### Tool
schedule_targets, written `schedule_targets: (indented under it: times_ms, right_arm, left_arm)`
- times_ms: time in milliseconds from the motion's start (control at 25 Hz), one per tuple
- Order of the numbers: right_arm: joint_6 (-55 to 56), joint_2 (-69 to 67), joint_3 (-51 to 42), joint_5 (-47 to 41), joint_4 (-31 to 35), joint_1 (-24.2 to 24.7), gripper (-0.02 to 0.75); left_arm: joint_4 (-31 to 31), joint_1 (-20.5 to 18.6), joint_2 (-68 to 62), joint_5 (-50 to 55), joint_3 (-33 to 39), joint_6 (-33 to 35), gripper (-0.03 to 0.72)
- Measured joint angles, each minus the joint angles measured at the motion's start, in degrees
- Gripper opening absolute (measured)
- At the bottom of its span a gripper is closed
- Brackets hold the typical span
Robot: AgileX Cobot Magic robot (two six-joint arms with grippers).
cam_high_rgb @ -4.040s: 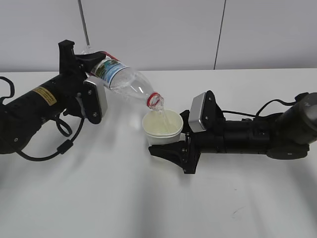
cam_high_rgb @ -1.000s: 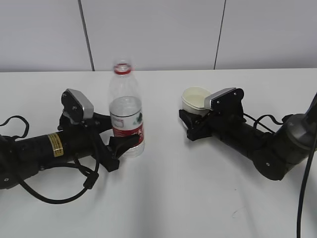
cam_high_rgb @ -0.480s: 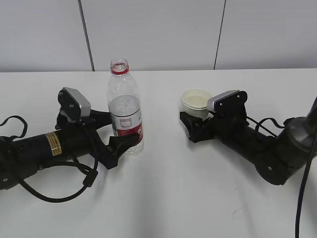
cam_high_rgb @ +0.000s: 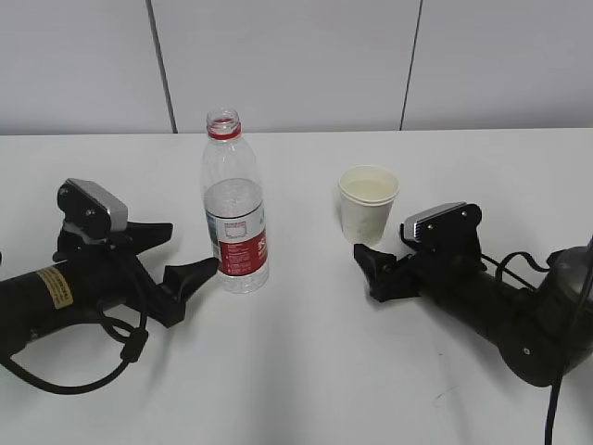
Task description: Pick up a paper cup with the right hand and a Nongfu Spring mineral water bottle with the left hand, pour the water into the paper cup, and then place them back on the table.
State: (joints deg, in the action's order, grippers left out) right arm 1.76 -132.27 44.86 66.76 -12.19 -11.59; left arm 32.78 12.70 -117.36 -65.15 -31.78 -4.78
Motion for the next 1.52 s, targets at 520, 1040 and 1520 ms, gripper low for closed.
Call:
schedule_targets:
  times_ms: [520, 1040, 1520]
  right_arm:
    - [-1.3, 1.8, -1.9, -0.2, 13.8, 1.3, 0.609]
    - [-1.0, 2.6, 0.4, -1.2, 15.2, 10.3, 0.589]
    - [-0.3, 12.9, 5.8, -32.5, 13.5, 10.7, 0.589]
  left_arm:
    - [-18.4, -2.8, 1.6, -0.2, 0.8, 3.3, 0.566]
    - [-31.2, -3.7, 1.6, -0.2, -0.8, 9.9, 0.566]
    - [-31.6, -3.7, 11.4, 30.6, -13.2, 10.1, 0.561]
